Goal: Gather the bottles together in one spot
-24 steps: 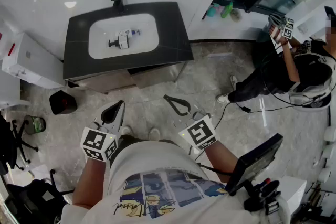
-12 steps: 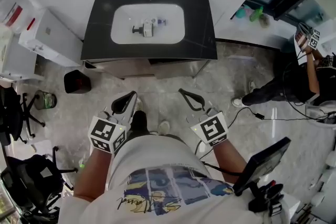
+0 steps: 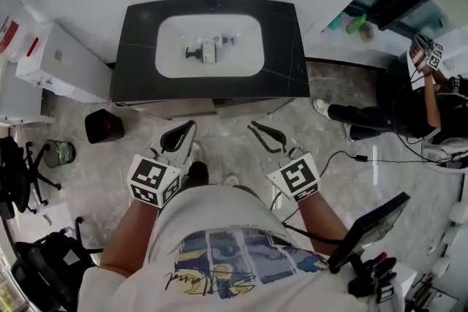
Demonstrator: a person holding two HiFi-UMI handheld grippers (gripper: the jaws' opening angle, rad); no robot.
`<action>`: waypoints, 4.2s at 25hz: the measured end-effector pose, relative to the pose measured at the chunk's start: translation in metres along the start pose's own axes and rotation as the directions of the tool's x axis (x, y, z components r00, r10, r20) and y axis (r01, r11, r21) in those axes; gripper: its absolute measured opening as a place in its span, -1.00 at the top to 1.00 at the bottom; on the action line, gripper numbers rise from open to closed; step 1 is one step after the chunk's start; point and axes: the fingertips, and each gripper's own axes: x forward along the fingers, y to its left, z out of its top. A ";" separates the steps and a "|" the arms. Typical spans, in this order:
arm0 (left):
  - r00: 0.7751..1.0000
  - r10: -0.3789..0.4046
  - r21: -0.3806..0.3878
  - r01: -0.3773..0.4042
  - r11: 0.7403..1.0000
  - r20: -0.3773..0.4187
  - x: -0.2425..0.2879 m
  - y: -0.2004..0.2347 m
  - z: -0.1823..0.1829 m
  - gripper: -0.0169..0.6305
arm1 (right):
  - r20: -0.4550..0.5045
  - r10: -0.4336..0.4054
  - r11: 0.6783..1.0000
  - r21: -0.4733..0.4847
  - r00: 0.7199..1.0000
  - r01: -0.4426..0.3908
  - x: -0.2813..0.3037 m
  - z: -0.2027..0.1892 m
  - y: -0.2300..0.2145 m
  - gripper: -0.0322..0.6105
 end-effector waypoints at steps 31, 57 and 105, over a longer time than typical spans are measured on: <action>0.983 0.080 -0.352 -0.135 0.926 -0.165 0.167 0.195 -0.007 0.75 | -0.083 -0.025 0.999 0.022 0.996 0.027 0.132 0.028 -0.113 0.75; 0.872 0.165 -0.781 -0.487 0.390 -0.461 0.307 0.305 -0.149 0.61 | -0.191 0.067 0.995 0.091 0.979 -0.050 0.151 -0.024 -0.234 0.75; 0.895 0.312 -0.909 -0.383 0.167 -0.319 0.346 0.348 -0.168 0.67 | -0.263 0.081 0.989 0.142 0.961 -0.045 0.151 -0.058 -0.241 0.77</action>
